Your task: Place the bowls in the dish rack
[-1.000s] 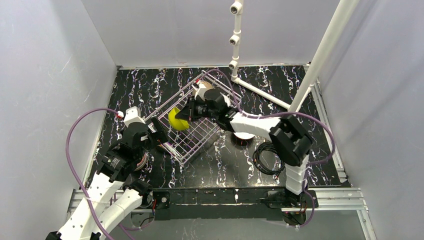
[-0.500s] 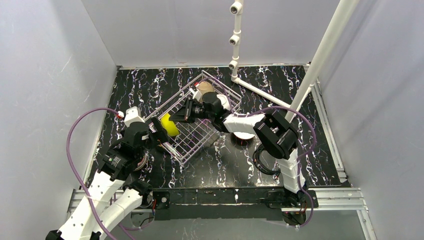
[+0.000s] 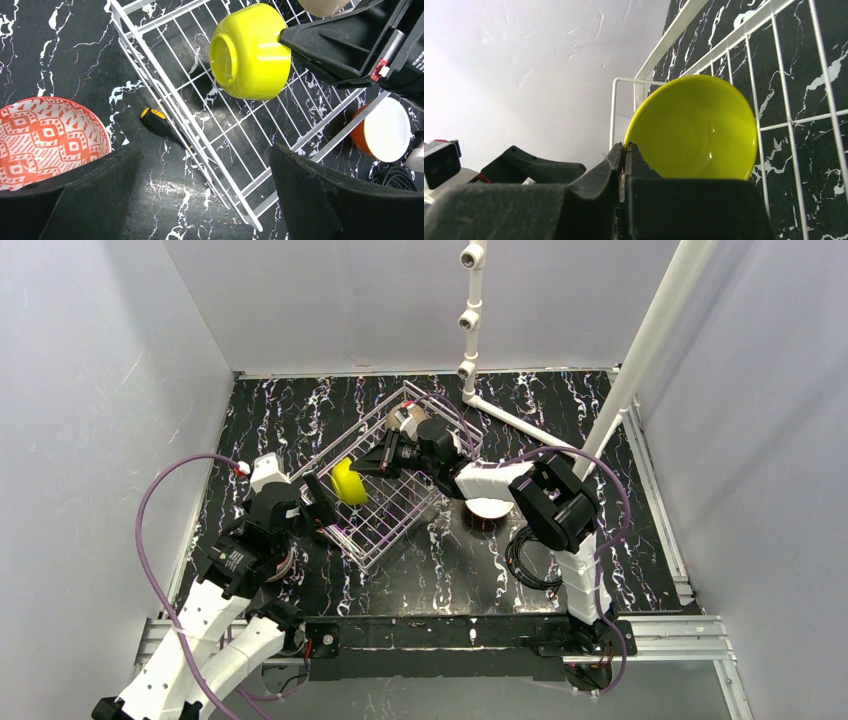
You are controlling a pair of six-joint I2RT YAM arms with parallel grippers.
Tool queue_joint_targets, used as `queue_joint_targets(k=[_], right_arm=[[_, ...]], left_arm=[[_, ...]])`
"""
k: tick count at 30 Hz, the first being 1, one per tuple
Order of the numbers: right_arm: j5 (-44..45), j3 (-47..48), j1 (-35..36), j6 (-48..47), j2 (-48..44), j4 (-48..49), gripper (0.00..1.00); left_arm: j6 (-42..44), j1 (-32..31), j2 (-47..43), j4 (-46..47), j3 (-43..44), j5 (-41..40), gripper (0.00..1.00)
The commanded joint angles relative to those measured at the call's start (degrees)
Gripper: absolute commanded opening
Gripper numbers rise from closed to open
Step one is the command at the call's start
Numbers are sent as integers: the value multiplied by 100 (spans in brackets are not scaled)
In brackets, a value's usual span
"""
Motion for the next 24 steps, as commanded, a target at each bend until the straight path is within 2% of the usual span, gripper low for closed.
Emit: queue_joint_targets(k=[1,8,24], right_arm=[[74,-211,-102,-10,164,-35,8],[223,-271,-248,-141,137,-261,21],[619,-407,-409,-491,29,-878,33]], left_arm=[[-41,21,34,-84,-60,-189,98],[-44,21,88,-82,-60,-194,98],[-67,21,146,-85,-68,-216,98]])
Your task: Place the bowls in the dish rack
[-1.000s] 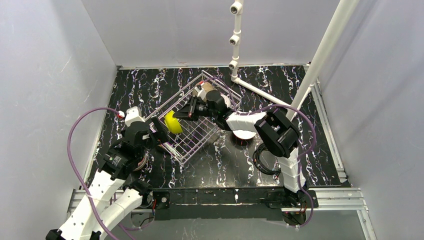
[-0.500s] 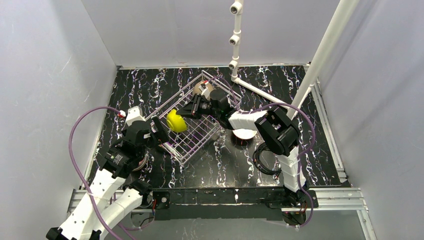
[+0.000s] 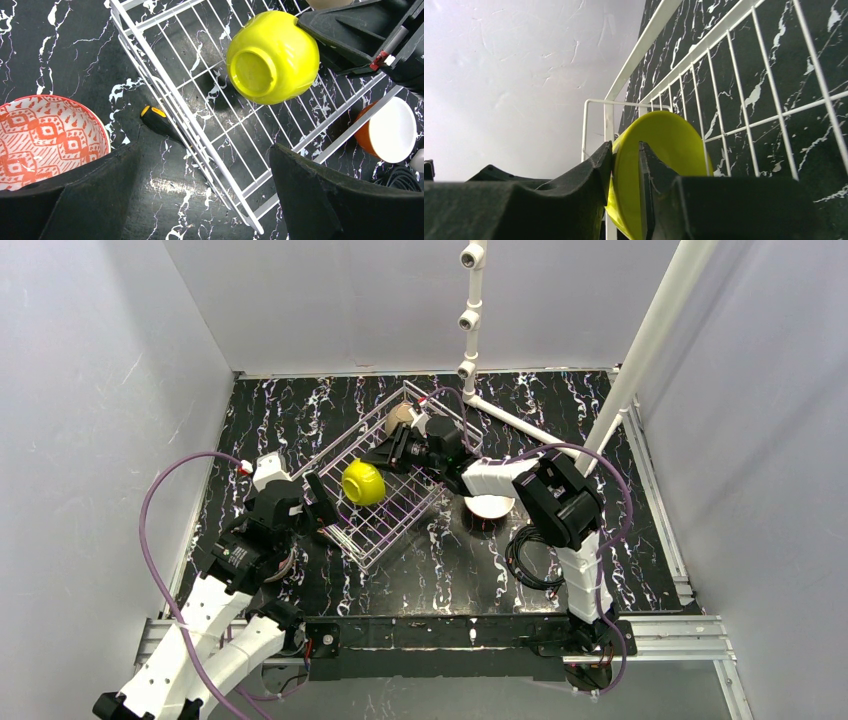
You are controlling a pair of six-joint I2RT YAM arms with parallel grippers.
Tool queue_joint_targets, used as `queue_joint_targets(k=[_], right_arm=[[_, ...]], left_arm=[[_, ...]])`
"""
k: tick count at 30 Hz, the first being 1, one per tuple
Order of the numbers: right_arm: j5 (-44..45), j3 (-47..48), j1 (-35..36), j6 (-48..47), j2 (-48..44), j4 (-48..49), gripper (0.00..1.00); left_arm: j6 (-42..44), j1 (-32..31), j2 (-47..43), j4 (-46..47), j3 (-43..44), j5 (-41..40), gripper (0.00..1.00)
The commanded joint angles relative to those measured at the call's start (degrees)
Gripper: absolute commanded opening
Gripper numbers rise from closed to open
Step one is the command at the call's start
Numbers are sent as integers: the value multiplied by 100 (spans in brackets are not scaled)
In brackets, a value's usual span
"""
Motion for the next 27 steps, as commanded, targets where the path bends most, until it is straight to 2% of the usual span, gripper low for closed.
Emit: queue_joint_targets(k=[1,8,13,20,27], right_arm=[[248,-235,-107,-153,8,-787,35],[622,-156,-112,-675,-271,-1318,55],[1264,-74,-117,-1371,-594,-1919,60],[1725,59,-114,-2028,-820,-2275,62],[1936,204,-82,-2386,-1151,-2455,49]], left_arm=[[-22,17,6,-84,-64,-216,98],[-23,21,-7,-86,-64,-228,98],[12,21,-33,-156,-3,-349,98],[-2,19,-62,-156,-3,-387,98],[0,20,18,-149,24,-367,98]])
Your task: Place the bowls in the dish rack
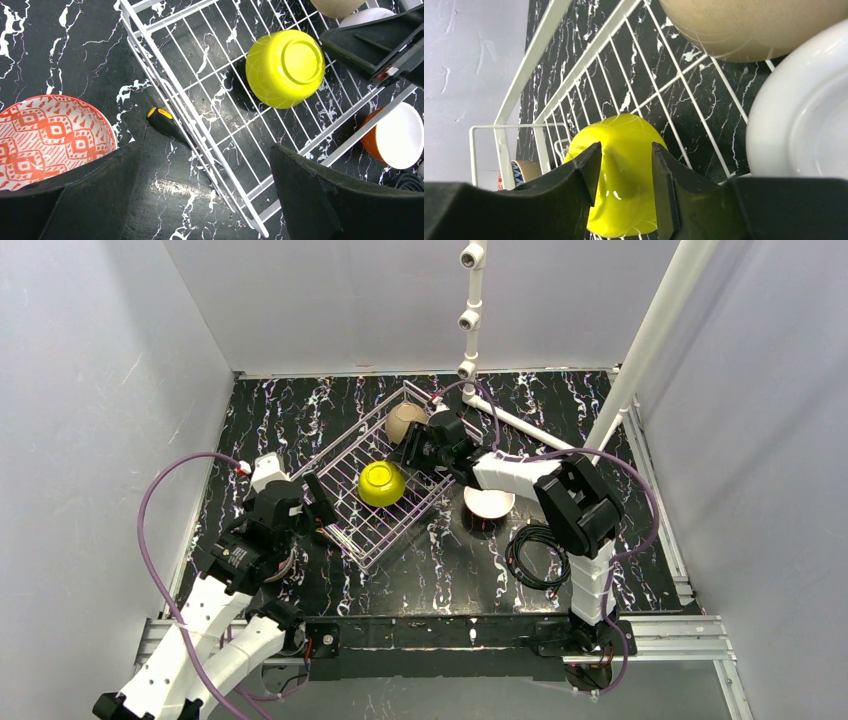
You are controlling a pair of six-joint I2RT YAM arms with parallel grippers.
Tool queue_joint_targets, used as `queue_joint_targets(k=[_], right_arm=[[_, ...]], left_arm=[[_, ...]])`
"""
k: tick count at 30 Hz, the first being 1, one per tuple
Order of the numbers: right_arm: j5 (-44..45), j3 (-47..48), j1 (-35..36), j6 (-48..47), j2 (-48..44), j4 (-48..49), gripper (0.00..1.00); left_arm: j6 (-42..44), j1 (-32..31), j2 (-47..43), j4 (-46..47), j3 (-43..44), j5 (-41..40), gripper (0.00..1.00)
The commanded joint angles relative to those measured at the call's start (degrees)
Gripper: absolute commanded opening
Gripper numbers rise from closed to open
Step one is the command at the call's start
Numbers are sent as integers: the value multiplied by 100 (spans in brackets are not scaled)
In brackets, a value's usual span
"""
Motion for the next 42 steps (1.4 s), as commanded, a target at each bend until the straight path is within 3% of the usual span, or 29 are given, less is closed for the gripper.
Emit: queue_joint_targets(k=[1,4,9,15,18,25,35,42], right_arm=[[339,223,57,-497,-585,-109,49],[430,223,125,-751,-863,-175,49],[439,259,354,-1532,-1253,-596,58],[1816,323,1267,-2914,-1696,-1600,86],[2454,269,1608,-3132,-1759,-2070,98],[2579,134,1880,-3136,-1435,-2318,98],[2268,1221,1886,-3036,-208,-2596,79],[2914,1414,1869,-2910,91,-2354,76]], left_arm=[[-1,21,38,-102,30,-215,98],[5,21,22,-102,33,-198,98],[39,21,-112,-139,57,-201,98],[40,21,-333,-212,94,-244,98],[32,21,-431,-262,81,-291,98],[3,21,-624,-398,88,-423,98],[-90,21,-438,-178,63,-26,98],[-85,21,-400,-110,-53,-109,98]])
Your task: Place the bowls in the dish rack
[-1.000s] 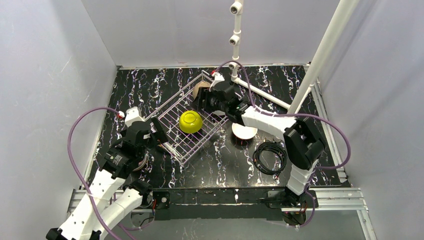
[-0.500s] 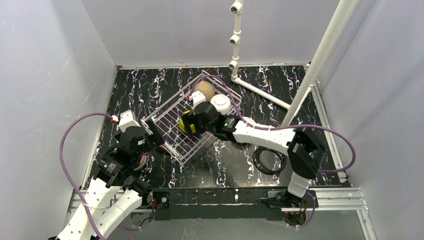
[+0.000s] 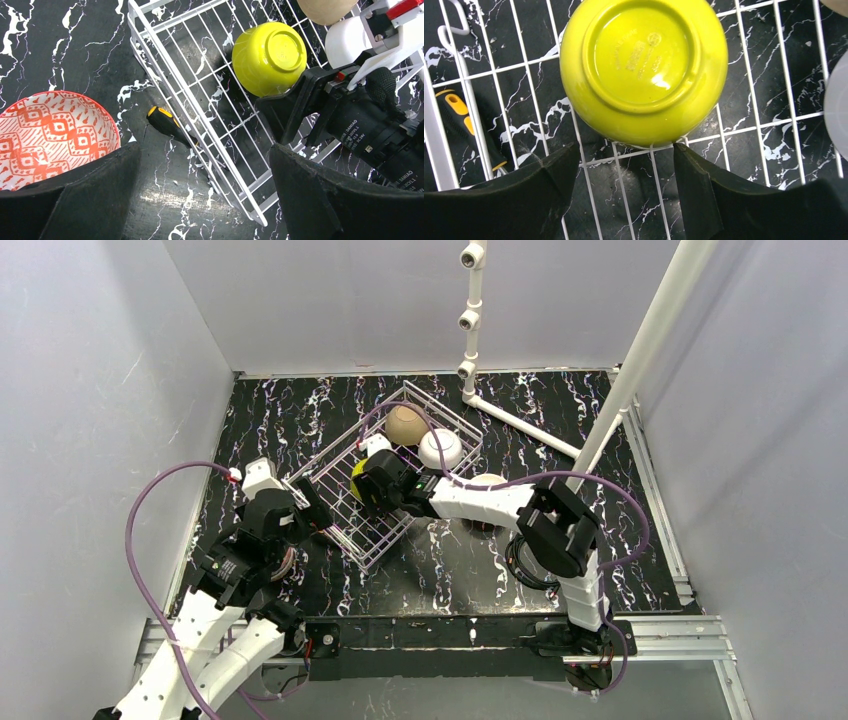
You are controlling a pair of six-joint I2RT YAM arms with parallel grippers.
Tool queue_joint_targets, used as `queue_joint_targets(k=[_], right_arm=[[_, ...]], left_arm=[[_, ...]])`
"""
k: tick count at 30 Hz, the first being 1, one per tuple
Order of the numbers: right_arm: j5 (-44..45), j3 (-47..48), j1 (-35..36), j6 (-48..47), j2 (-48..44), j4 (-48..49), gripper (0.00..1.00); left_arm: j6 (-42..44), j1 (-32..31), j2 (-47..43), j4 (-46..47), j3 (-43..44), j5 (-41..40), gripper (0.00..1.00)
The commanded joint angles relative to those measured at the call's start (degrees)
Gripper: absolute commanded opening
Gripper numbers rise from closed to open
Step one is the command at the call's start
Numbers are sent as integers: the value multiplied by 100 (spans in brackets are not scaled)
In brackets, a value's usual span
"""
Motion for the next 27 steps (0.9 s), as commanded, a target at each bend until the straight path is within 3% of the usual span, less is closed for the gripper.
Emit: queue_joint_targets(k=[1,12,20,27], right_arm=[[494,329,-28,65,77,486,76],[1051,316,-230,722,409,1612,86],[2244,642,-250,1141,643,1338,84],[2416,852,-388,1277,774,1123,81]], left_arm=[[-22,21,33,77,-57,-118,98],[-17,17,92,60,-81,-199,98],[-23,21,164,74,-74,-175,98],[-25,21,143,72,-84,-174,98]])
